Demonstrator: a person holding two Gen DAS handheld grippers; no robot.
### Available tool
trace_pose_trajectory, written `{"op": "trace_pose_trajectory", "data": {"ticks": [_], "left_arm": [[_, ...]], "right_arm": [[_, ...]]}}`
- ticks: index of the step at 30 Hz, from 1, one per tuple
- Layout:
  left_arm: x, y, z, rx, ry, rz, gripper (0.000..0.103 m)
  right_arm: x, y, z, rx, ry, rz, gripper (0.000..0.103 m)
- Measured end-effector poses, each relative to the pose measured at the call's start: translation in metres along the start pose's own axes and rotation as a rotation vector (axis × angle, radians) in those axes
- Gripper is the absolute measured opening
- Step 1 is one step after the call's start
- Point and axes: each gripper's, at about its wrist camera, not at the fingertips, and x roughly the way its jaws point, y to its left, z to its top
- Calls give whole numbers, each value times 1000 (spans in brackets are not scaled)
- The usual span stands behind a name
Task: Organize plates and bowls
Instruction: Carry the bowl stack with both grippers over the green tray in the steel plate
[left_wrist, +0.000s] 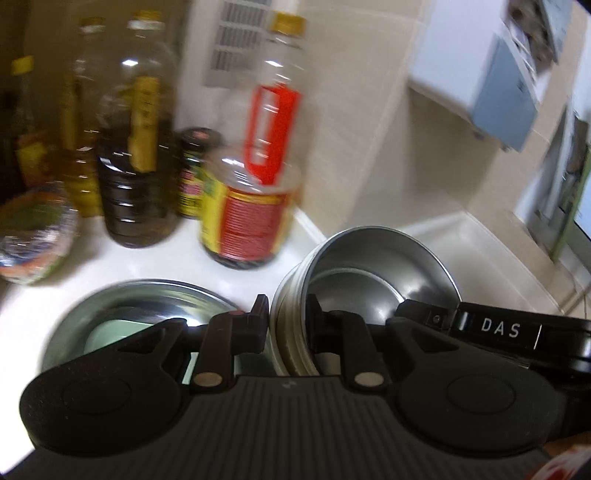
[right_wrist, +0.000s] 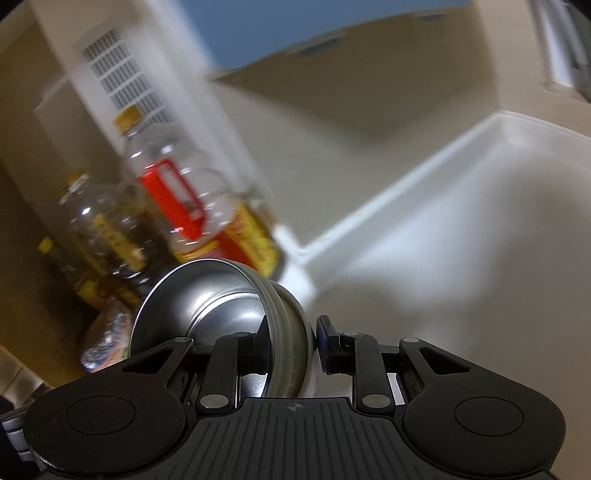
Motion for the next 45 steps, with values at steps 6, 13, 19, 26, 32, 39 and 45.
{"op": "trace_pose_trajectory", "data": {"ticks": [6, 13, 19, 26, 32, 39, 45], "left_arm": [[-21, 37, 7, -52, -35, 89, 18], [-32, 76, 3, -122, -24, 166, 18], [-30, 96, -10, -167, 23, 189, 18], [-23, 105, -17, -187, 66, 197, 18], [-19, 108, -21, -197, 82, 201, 18], [-12, 111, -22, -204, 108, 208, 18], [-11, 112, -23, -204, 110, 207, 19]], "right_arm": [[23, 42, 0, -60, 41, 88, 24], [50, 79, -12, -116, 113, 149, 24], [67, 87, -26, -131, 185, 149, 24], [79, 86, -34, -127, 238, 136, 24], [83, 84, -37, -122, 253, 130, 24], [93, 83, -40, -109, 283, 126, 24], [96, 82, -40, -102, 288, 128, 24]]}}
